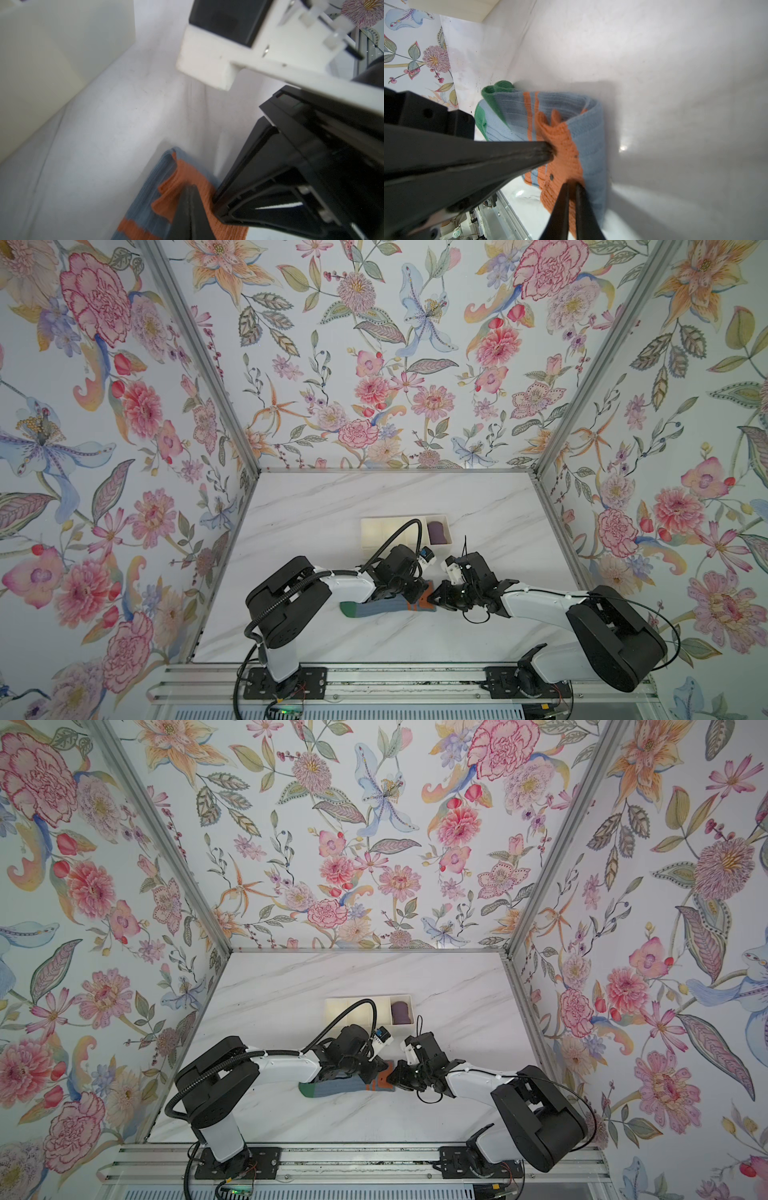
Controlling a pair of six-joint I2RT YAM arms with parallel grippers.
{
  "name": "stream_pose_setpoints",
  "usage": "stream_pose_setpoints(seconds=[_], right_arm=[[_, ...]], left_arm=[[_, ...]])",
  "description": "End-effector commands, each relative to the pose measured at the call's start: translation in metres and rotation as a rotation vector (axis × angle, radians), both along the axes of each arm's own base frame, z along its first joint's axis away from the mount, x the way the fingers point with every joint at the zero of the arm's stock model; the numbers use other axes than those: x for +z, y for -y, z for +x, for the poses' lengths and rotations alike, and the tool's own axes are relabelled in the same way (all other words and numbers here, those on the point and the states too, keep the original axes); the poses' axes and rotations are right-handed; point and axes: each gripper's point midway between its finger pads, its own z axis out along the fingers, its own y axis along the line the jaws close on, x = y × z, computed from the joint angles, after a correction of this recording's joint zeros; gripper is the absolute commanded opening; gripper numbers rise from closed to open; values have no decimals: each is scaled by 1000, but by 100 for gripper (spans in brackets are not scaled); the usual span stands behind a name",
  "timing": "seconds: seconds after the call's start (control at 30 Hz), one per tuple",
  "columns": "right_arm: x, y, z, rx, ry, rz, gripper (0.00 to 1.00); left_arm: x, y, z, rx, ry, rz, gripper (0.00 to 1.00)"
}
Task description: Roll the socks
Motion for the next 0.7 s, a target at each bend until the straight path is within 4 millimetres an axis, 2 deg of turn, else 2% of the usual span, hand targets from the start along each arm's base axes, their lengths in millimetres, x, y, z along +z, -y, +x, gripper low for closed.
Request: stream_pose_setpoints(seconds=[0.0,0.23,0.43,0.67], right_arm=[[-15,6,-13,19,-49,-53,12],[-4,7,-10,23,-13,-46,16],[7,18,-4,-7,34,-69,26],[6,31,-3,-40,43,-97,29]], left_arm=[[-23,-9,-10,11,-52,64,0],[-33,-18,-17,8,-87,123,0],[-20,-17,-13,15,-52,90,0],[-9,-10,-9,13,-36,60,0]])
